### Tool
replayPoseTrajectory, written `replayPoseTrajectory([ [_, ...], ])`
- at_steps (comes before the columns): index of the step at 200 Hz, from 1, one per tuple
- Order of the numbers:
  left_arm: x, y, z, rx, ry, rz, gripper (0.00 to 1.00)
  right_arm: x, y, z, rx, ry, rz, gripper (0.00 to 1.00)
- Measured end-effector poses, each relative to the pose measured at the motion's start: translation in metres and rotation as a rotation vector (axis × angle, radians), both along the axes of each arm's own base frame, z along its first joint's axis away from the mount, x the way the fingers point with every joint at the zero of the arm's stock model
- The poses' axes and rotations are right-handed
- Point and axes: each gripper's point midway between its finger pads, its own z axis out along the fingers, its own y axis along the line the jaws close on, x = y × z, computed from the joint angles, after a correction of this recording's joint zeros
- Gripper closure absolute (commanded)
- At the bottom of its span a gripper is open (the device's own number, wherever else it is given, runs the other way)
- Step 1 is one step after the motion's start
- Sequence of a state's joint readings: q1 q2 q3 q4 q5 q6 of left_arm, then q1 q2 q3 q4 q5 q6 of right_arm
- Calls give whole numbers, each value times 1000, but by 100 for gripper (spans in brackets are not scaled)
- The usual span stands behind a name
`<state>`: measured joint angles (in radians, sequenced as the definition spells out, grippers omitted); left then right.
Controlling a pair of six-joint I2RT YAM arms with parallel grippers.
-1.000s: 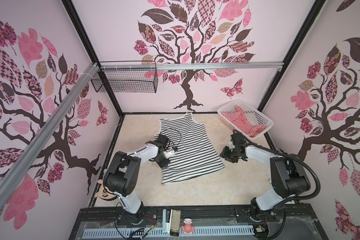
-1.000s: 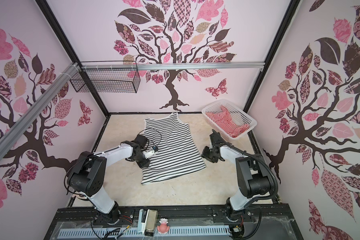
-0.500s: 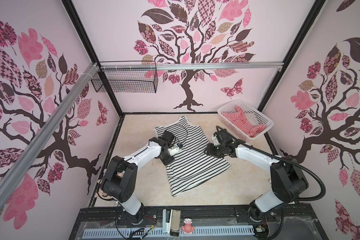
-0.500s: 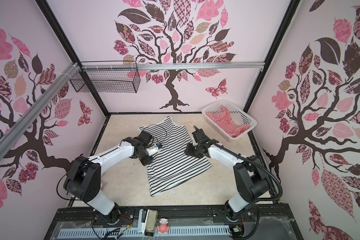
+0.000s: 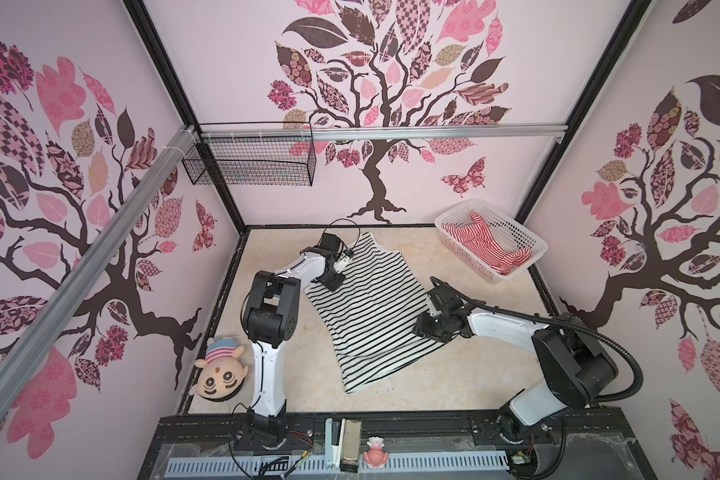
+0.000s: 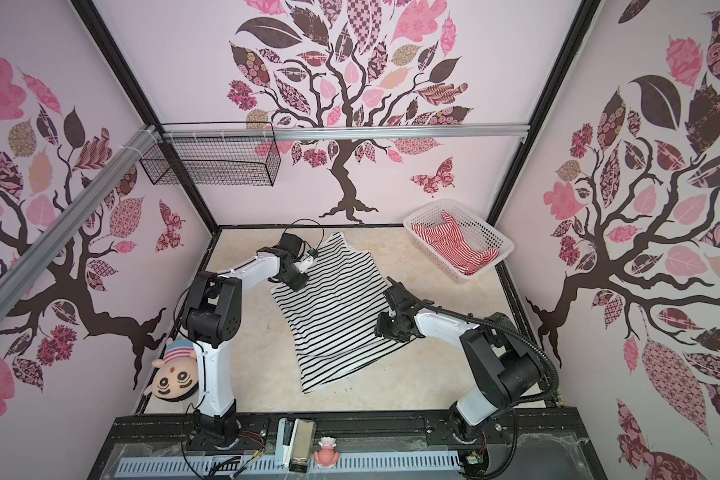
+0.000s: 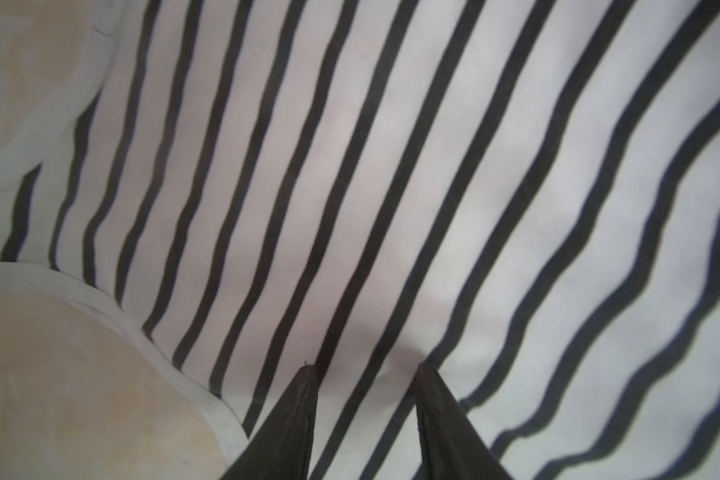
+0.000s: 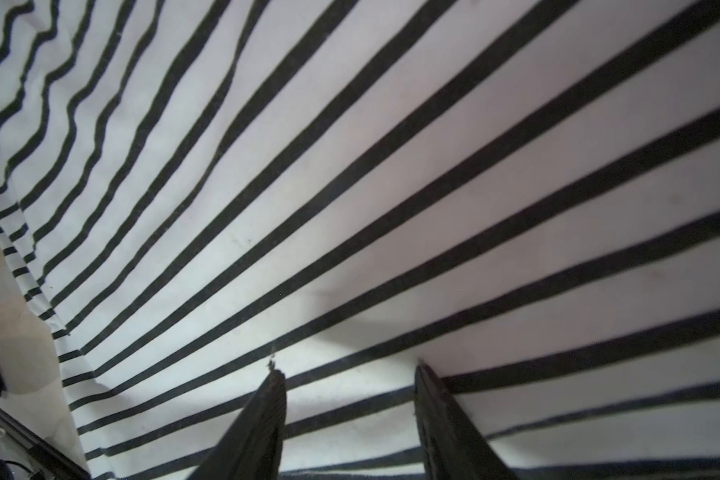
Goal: Fold and stack the tank tops
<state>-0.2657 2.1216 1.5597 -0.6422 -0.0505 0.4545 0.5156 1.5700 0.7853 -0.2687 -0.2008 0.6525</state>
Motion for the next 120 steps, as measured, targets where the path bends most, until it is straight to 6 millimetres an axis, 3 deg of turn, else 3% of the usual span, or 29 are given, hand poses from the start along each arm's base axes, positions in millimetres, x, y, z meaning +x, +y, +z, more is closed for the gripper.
replayPoseTrajectory([
  [33, -4, 13, -5, 11, -11, 9, 58, 29, -33, 0, -10, -15, -76, 47],
  [64, -36, 24, -6, 9, 17, -2, 58, 73, -62, 1, -33, -27, -139, 47],
  [120, -115, 32, -10, -9, 141, -32, 58, 174, -44, 5, -57, -58, -96, 46],
])
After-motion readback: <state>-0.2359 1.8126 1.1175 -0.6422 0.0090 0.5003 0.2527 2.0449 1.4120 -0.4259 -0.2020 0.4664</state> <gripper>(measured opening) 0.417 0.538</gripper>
